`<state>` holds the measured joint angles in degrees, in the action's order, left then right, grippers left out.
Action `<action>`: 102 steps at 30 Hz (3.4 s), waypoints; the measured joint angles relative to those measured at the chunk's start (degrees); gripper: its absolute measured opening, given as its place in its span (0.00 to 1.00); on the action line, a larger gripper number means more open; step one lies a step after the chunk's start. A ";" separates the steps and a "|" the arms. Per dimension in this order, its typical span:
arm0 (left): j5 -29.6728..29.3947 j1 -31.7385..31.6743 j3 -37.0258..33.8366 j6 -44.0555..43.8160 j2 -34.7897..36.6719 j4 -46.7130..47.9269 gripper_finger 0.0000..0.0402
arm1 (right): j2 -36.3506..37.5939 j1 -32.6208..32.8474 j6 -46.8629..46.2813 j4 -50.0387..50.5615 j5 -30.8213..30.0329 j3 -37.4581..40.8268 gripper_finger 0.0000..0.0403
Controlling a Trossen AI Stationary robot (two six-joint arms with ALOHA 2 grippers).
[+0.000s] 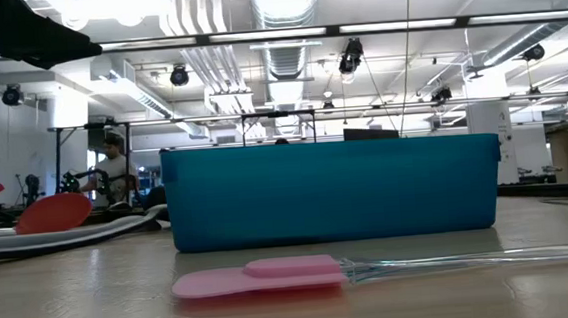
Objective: Pick & Place Kitchen Items
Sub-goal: Put the black serving spoon into the pink bin
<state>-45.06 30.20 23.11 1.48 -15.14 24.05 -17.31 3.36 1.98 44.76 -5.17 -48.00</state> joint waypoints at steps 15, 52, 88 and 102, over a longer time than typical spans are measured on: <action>0.00 0.00 0.00 0.00 0.00 0.00 0.54 | 10.01 0.00 11.55 2.63 0.02 0.41 0.02; 6.40 0.00 1.36 -25.22 -1.36 -8.65 0.54 | 10.44 0.00 10.13 2.59 0.04 0.43 0.02; 2.99 -0.30 23.18 -76.86 -53.47 31.60 0.52 | 10.44 -0.02 10.06 2.92 0.07 0.43 0.02; -4.47 -0.59 19.18 -79.92 -62.66 20.14 0.52 | 10.44 -0.02 10.07 2.97 0.07 0.43 0.02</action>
<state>-49.53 29.61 42.29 -78.45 -77.79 44.19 -6.87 3.33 12.05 47.72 -5.10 -47.57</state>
